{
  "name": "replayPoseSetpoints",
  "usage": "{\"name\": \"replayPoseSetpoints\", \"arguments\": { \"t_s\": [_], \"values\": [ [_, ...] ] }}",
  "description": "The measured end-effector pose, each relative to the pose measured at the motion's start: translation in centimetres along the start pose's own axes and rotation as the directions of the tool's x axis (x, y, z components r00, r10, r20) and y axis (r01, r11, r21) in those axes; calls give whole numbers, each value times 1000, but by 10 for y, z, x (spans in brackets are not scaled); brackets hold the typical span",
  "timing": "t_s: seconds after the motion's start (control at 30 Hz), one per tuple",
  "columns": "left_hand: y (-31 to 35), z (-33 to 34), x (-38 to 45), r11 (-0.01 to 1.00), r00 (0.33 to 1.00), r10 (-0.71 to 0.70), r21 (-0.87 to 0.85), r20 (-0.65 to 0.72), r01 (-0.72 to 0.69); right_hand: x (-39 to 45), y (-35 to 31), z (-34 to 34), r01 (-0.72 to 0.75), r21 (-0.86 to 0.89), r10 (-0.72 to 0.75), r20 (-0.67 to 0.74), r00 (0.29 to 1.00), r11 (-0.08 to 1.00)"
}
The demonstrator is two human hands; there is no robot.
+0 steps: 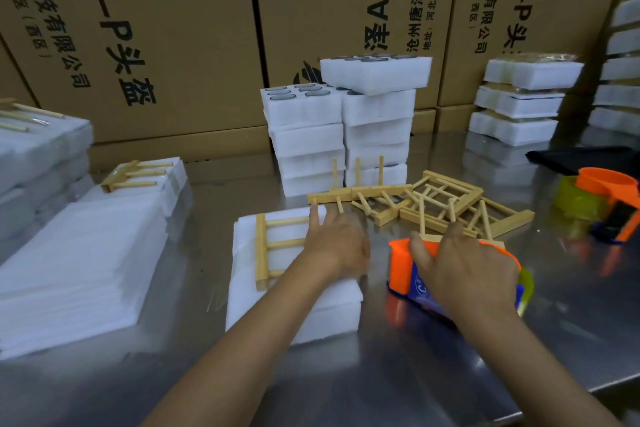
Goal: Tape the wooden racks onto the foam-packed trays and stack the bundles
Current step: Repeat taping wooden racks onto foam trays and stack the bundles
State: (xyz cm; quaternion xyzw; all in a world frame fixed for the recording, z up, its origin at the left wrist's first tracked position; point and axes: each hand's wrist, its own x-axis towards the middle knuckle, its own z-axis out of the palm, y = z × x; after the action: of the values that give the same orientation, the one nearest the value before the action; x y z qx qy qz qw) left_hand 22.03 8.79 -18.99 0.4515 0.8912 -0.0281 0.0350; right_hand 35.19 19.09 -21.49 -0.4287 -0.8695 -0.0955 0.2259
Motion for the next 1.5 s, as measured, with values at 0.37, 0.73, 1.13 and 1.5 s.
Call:
{"name": "replayPoseSetpoints", "arguments": {
  "t_s": [0.37,0.73,1.13,1.5],
  "values": [
    [-37,5,-64,906,634,-249,-407,-733,-115,-29,-15,-39,213,771,-230,-88,969,600],
    [-88,67,-120,-142,762,-648,-983,4,-116,-46,-108,-4,-561,822,-314,560,767,96],
    [-176,11,-90,-518,872,-480,-771,-96,-370,-11,-146,-36,-457,880,-505,339,794,-128],
    [-222,72,-21,-835,915,-373,-486,153,-258,47,-290,-22,-485,820,-510,289,810,-304]
  ]
}}
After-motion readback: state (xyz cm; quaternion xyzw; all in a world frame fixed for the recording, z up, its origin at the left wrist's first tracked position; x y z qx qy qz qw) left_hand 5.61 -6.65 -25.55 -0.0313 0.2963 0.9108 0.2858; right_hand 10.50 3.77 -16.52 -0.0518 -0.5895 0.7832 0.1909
